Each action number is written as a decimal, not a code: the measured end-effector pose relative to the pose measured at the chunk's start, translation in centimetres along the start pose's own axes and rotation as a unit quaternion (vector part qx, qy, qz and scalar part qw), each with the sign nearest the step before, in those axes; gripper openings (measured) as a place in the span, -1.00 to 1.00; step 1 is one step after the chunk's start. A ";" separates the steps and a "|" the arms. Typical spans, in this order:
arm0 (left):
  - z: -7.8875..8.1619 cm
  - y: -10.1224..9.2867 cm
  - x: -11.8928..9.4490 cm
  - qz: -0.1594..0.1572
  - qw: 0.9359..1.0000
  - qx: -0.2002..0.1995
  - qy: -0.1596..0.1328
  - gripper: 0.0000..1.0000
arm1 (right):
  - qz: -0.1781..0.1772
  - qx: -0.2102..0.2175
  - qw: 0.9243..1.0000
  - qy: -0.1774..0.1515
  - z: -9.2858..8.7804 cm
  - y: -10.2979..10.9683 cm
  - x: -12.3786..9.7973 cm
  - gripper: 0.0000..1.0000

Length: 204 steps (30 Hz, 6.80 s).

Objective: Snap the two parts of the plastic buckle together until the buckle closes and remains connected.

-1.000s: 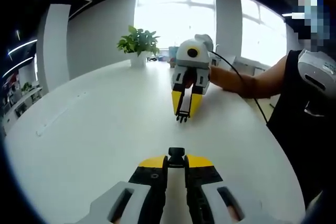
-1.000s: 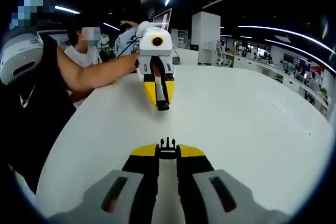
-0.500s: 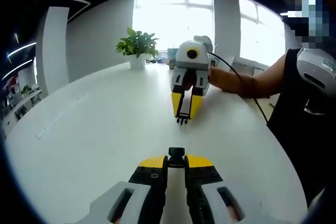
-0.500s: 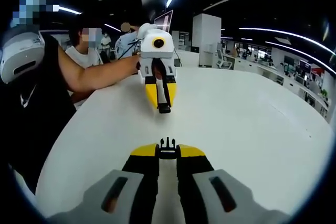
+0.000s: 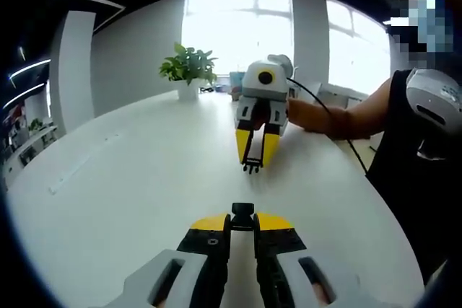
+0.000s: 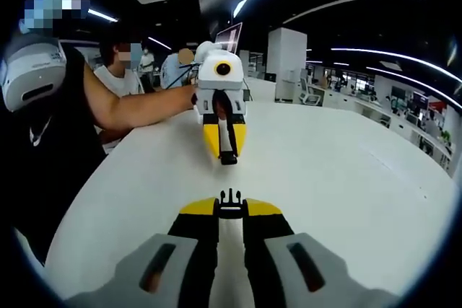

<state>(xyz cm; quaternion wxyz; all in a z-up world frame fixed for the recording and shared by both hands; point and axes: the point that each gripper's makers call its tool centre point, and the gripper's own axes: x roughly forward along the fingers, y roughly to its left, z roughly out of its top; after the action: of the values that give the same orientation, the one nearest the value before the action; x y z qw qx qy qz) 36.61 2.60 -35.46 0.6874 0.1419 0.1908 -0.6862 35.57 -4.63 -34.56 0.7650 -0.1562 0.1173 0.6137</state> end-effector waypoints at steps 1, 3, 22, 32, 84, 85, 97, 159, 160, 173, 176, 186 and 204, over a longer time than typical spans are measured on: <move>0.1 0.0 0.0 0.000 1.000 0.001 -0.002 -0.78 | 0.000 0.000 1.000 -0.001 0.0 0.0 0.0 -0.78; 0.1 0.0 0.0 0.000 1.000 0.001 -0.004 -0.78 | 0.000 -0.002 1.000 -0.001 0.0 0.0 0.0 -0.78; -0.9 -0.5 1.5 -0.015 1.000 0.006 0.016 -0.78 | 0.013 0.004 1.000 0.008 -0.7 0.3 0.6 -0.78; -1.3 -0.6 1.9 -0.014 0.999 0.006 0.029 -0.78 | 0.016 0.005 1.000 0.024 -1.6 0.4 0.8 -0.78; -1.5 -1.5 2.7 -0.030 0.999 0.004 0.037 -0.77 | 0.026 0.012 0.999 0.040 -2.1 1.1 1.5 -0.78; -1.5 -1.5 2.7 -0.030 0.999 0.004 0.037 -0.77 | 0.025 0.012 0.999 0.041 -2.1 1.1 1.5 -0.78; -1.4 -1.6 2.8 -0.034 0.999 0.003 0.032 -0.78 | 0.025 0.015 0.999 0.042 -2.2 1.0 1.5 -0.78; -0.8 -2.3 3.9 -0.048 0.999 0.016 0.014 -0.78 | 0.035 0.004 0.999 0.031 -1.9 1.8 2.1 -0.78; -0.8 -2.3 3.9 -0.048 0.999 0.015 0.014 -0.78 | 0.035 0.004 0.999 0.031 -1.9 1.8 2.1 -0.78; -0.7 -2.2 4.0 -0.040 0.999 0.016 0.019 -0.78 | 0.034 0.003 0.999 0.029 -1.9 1.7 2.1 -0.78; -0.7 -2.2 4.0 -0.041 0.999 0.016 0.017 -0.78 | 0.034 0.003 0.999 0.029 -1.9 1.7 2.1 -0.78; -0.7 -2.2 3.9 -0.042 0.999 0.023 0.016 -0.78 | 0.034 0.001 0.999 0.027 -1.8 1.7 2.2 -0.79; -0.7 -2.1 4.0 -0.042 0.999 0.026 0.016 -0.78 | 0.032 0.005 0.999 0.021 -1.7 1.4 2.1 -0.79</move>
<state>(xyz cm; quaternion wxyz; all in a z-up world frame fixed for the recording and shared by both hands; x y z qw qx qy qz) 34.43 -0.65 -37.81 0.6508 0.1627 0.1897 -0.7169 34.70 -3.12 -37.03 0.7430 -0.1610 0.1415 0.6340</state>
